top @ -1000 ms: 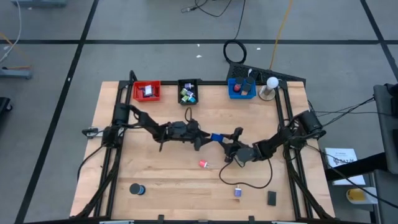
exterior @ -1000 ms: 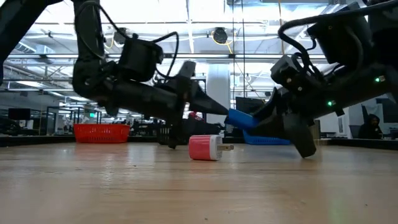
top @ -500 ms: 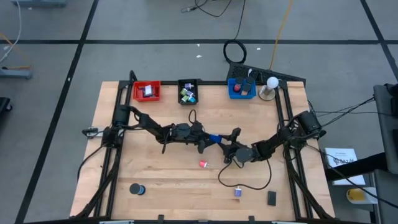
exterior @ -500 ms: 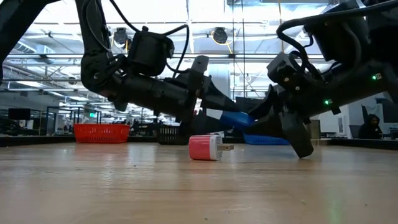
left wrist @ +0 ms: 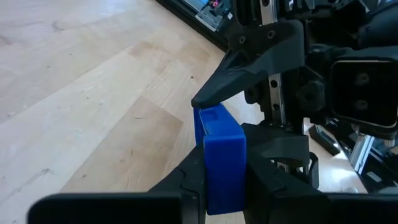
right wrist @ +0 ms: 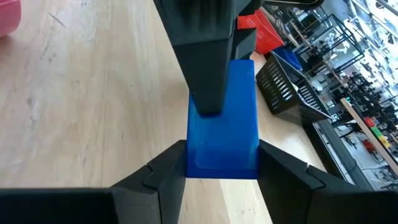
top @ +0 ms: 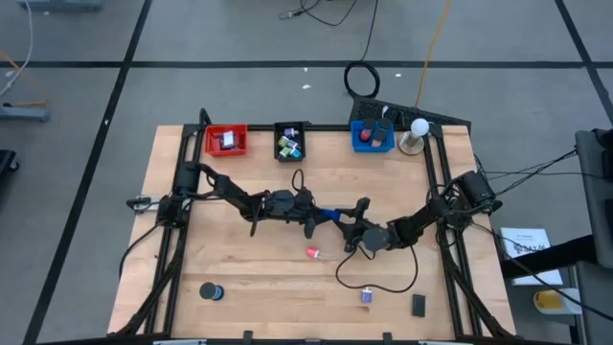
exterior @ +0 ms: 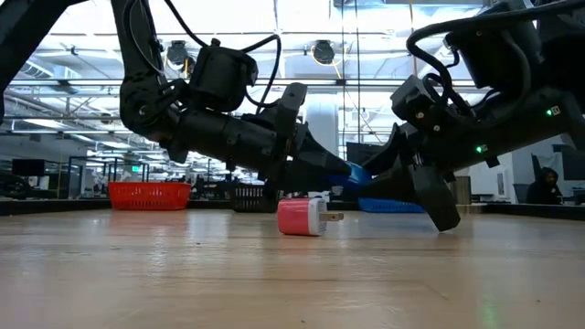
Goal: Pick & Place Office items
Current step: Put the blue digital clock into the red bin
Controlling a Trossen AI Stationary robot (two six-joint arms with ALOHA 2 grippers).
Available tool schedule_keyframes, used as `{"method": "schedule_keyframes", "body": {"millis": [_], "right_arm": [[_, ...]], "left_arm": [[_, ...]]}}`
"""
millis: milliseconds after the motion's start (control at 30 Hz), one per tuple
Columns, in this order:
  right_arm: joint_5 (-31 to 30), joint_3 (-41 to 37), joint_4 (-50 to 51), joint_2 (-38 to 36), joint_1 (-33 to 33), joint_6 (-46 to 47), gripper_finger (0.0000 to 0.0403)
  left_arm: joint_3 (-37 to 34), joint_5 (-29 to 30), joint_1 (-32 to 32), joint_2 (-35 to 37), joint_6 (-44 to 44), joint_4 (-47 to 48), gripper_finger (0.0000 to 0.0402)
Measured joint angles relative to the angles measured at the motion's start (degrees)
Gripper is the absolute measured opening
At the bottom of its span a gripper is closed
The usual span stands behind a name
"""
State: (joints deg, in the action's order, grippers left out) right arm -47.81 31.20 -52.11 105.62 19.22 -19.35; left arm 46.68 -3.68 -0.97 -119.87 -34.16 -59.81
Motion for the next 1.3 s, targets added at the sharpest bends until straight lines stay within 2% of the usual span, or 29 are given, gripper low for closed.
{"method": "schedule_keyframes", "body": {"millis": [233, 333, 500, 567, 633, 767, 933, 1033, 1133, 1300], "right_arm": [[-0.6, 0.0, -0.3, 0.0, 0.4, 0.2, 0.0216], [-6.3, 0.0, -0.3, 0.0, 2.0, -1.0, 0.0238], [-19.6, 0.0, 0.2, -0.4, 5.6, -5.8, 0.0267], [-22.3, -0.1, 0.3, -1.3, 6.5, -6.2, 0.027], [-22.2, -0.7, 0.1, -2.6, 6.8, -5.2, 0.0267], [-16.7, -3.2, 0.5, -5.7, 6.2, -0.1, 0.0238], [-8.9, -7.5, 0.7, -9.5, 4.2, 7.2, 0.0176], [-7.6, -9.2, 0.1, -10.4, 2.9, 10.4, 0.0131], [-7.4, -10.4, 0.2, -10.6, 1.9, 12.7, 0.0087], [-7.4, -10.8, 0.1, -10.6, 1.4, 14.3, 0.0025]], "left_arm": [[0.0, -0.9, -0.2, 0.0, 1.9, 0.5, 0.0066], [-0.4, -0.7, -0.7, 0.9, 2.9, 2.3, 0.0073], [-4.0, 1.6, -1.7, 3.9, 5.3, 3.8, 0.0059], [-6.3, 2.8, -2.1, 6.3, 5.8, 2.7, 0.0059], [-9.5, 5.4, -2.4, 9.1, 6.0, 2.8, 0.0059], [-16.6, 12.4, -2.3, 16.5, 7.2, 3.1, 0.0067], [-26.5, 24.0, -1.3, 26.7, 8.2, 3.1, 0.0064], [-31.5, 30.6, -0.7, 31.8, 8.2, 2.9, 0.0059], [-35.2, 34.3, -0.4, 34.9, 7.5, 3.3, 0.0062], [-37.4, 40.1, -0.8, 38.7, 7.9, 3.8, 0.007]]}}
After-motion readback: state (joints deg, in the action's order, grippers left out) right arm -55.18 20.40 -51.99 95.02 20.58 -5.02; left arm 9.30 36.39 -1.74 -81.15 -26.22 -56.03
